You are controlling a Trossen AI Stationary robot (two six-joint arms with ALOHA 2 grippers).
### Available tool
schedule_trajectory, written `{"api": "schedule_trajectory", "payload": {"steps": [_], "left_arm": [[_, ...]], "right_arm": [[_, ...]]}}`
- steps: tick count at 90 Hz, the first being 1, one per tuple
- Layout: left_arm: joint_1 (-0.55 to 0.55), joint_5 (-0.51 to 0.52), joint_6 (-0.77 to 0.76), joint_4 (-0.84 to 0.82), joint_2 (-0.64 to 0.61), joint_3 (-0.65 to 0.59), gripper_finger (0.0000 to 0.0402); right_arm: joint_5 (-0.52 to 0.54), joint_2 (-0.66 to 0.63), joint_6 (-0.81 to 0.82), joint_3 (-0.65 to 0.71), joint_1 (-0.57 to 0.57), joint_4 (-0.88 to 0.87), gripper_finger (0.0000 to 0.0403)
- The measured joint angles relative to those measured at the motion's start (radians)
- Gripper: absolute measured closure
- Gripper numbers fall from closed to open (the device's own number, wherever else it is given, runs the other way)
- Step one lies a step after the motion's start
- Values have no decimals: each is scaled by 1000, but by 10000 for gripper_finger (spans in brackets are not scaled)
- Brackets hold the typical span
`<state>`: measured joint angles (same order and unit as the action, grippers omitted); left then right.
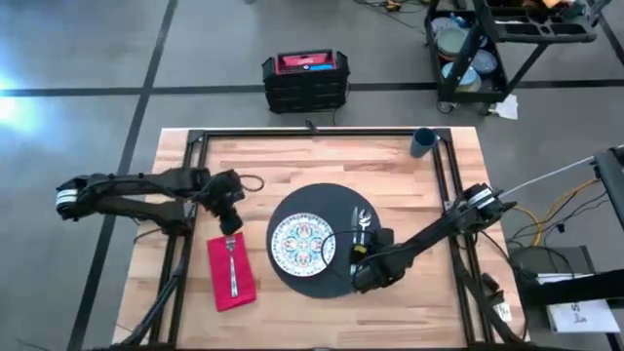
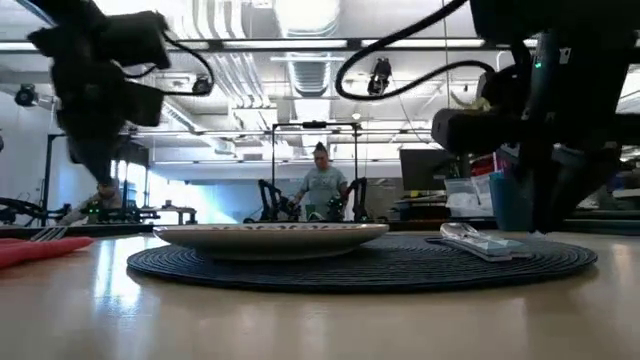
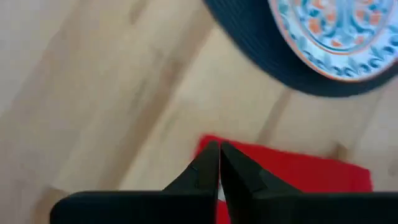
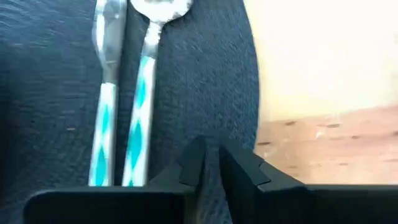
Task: Set table place
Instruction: Move the red napkin to the left of the black placemat
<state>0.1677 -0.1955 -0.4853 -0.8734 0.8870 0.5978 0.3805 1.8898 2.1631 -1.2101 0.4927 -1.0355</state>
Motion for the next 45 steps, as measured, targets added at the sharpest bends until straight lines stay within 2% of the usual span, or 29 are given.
{"api": "schedule_trajectory", "payload": {"steps": [16,29,38,45], "left_arm": [[-195,41,-238,-23,-90,-5,402],[-448,102,-476,-36,-111,-22,402],[-635,164,-645,-37,-92,-34,402],[-752,189,-757,-33,-63,-37,402]], "right_arm": [[40,-3,-54,-22,0,-6,312],[73,-8,-43,-27,5,-13,285],[86,-14,-43,-31,7,-15,285],[98,-20,-50,-37,7,-16,307]]}}
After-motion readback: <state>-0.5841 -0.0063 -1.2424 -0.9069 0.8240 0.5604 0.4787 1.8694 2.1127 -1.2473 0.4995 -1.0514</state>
